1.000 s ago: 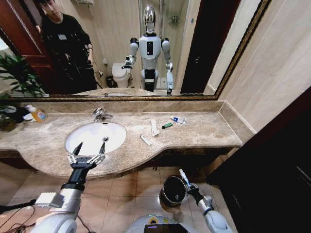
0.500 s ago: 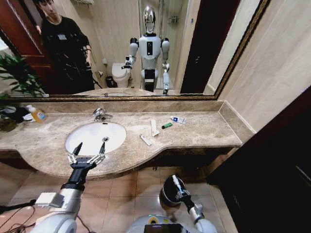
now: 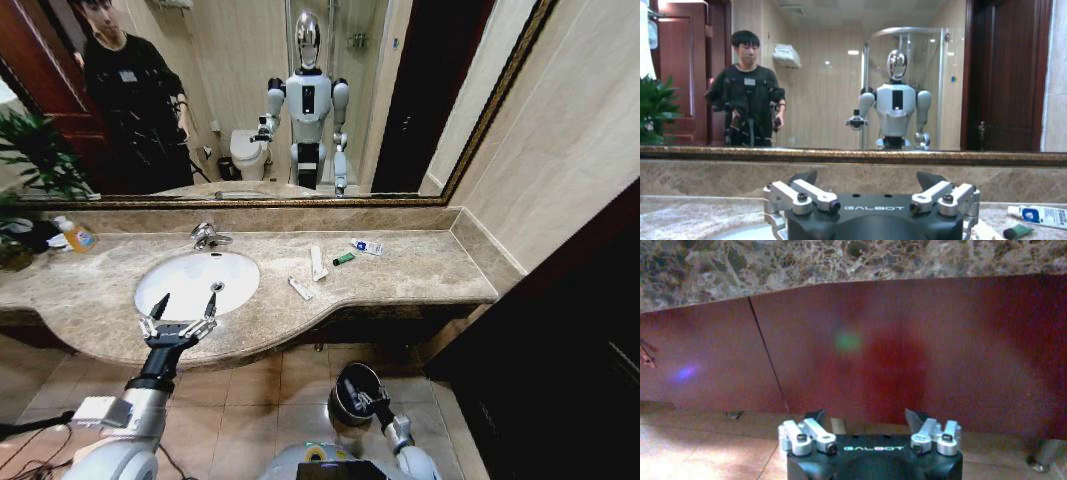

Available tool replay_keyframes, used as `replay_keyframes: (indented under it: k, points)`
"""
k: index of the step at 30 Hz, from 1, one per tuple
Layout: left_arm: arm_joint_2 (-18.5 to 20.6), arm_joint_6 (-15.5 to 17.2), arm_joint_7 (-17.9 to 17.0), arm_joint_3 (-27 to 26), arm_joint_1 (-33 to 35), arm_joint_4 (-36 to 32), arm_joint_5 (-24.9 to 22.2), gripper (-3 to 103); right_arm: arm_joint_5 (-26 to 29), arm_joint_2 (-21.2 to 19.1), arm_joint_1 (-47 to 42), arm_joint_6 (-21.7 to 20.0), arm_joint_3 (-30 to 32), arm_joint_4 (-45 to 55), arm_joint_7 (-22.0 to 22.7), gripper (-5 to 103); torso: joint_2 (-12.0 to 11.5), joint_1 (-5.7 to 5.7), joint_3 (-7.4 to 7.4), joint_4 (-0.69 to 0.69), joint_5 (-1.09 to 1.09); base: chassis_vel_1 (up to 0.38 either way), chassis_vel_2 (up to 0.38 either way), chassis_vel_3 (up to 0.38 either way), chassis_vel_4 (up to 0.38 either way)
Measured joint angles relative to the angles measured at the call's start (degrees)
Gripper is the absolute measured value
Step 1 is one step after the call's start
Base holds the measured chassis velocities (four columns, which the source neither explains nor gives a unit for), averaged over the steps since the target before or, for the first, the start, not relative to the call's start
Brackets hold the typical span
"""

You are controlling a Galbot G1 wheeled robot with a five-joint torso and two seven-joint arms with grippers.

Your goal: Pick up the trash from the sink and place it in the trash bin.

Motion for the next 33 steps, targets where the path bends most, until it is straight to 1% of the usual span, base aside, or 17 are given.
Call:
replay_keyframes:
  k: [3, 5, 6, 15, 19, 23, 24, 27, 28, 29, 30, 31, 32, 33]
  points:
    - [0.0, 0.0, 0.0, 0.0, 0.0, 0.0, 0.0, 100, 0.37, -0.17, -0.1, 0.39, 0.17, -0.34, 0.08, 92, 0.0, 0.0, 0.0, 0.0, 0.0, 0.0, 0.0, 0.0, 0.0]
    - [0.0, 0.0, 0.0, 0.0, 0.0, 0.0, 0.0, 100, 0.43, -0.16, -0.1, 0.52, 0.2, -0.5, 0.09, 92, 0.0, 0.0, 0.0, 0.0, 0.0, 0.0, 0.0, 0.0, 0.0]
    - [0.0, 0.0, 0.0, 0.0, 0.0, 0.0, 0.0, 100, 0.63, -0.13, -0.12, 0.83, 0.25, -0.96, 0.1, 99, 0.0, 0.0, 0.0, 0.0, 0.0, 0.0, 0.0, 0.0, 0.0]
    - [0.0, 0.0, 0.0, 0.0, 0.0, 0.0, 0.0, 100, 1.8, 0.51, -0.23, 1.45, 0.28, -1.37, 0.23, 100, 0.0, 0.0, 0.0, 0.0, 0.0, 0.0, 0.0, 0.0, 0.0]
    - [0.0, 0.0, 0.0, 0.0, 0.0, 0.0, 0.0, 100, 2.17, 0.44, -0.79, 1.03, 0.27, 0.69, 0.18, 100, 0.0, 0.0, 0.0, 0.0, 0.0, 0.0, 0.0, 0.0, 0.0]
    - [0.0, 0.0, 0.0, 0.0, 0.0, 0.0, 0.0, 100, 1.46, -0.87, -2.87, 2.42, 0.32, 5.99, -0.96, 100, 0.0, 0.0, 0.0, 0.0, 0.0, 0.0, 0.0, 0.0, 0.0]
    - [0.0, 0.0, 0.0, 0.0, 0.0, 0.0, 0.0, 100, 1.46, -0.87, -2.87, 2.42, 0.32, 5.99, -0.96, 100, 0.0, 0.0, 0.0, 0.0, 0.0, 0.0, 0.0, 0.0, 0.0]
    - [0.0, 0.0, 0.0, 0.0, 0.0, 0.0, 0.0, 100, 0.27, -3.0, -5.39, 6.53, 1.68, 11.27, -1.45, 100, 0.0, 0.0, 0.0, 0.0, 0.01, 0.0, 0.0, 0.0, 0.0]
    - [0.0, 0.0, 0.0, 0.0, 0.0, 0.0, 0.0, 100, 0.27, -3.0, -5.39, 6.53, 1.68, 11.27, -1.45, 100, 0.0, 0.0, 0.0, 0.0, 0.01, 0.0, 0.0, 0.0, 0.0]
    - [0.0, 0.0, 0.0, 0.0, 0.0, 0.0, 0.0, 100, 0.59, -3.85, -6.06, 6.98, 2.1, 12.49, -1.4, 100, 0.0, 0.0, 0.0, 0.0, 0.01, 0.0, 0.0, 0.0, 0.0]
    - [0.0, 0.0, 0.0, 0.0, 0.0, 0.0, 0.0, 100, 2.75, -5.52, -7.54, 7.01, 2.82, 15.31, -1.34, 100, 0.0, 0.0, 0.0, 0.0, 0.01, 0.0, 0.0, 0.0, 0.0]
    - [0.0, 0.0, 0.0, 0.0, 0.0, 0.0, 0.0, 100, 4.14, -6.26, -8.26, 6.78, 3.15, 16.81, -1.34, 100, 0.0, 0.0, 0.0, -0.01, 0.01, 0.0, 0.0, 0.0, 0.0]
    - [0.0, 0.0, 0.0, 0.0, 0.0, 0.0, 0.0, 100, 4.14, -6.26, -8.26, 6.78, 3.15, 16.81, -1.34, 100, 0.0, 0.0, 0.0, -0.01, 0.01, 0.0, 0.0, 0.0, 0.0]
    - [0.0, 0.0, 0.0, 0.0, 0.0, 0.0, 0.0, 100, 6.0, -7.16, -9.2, 6.37, 3.6, 18.88, -1.37, 100, 0.0, 0.0, 0.0, 0.0, 0.0, 0.0, 0.0, 0.0, 0.0]
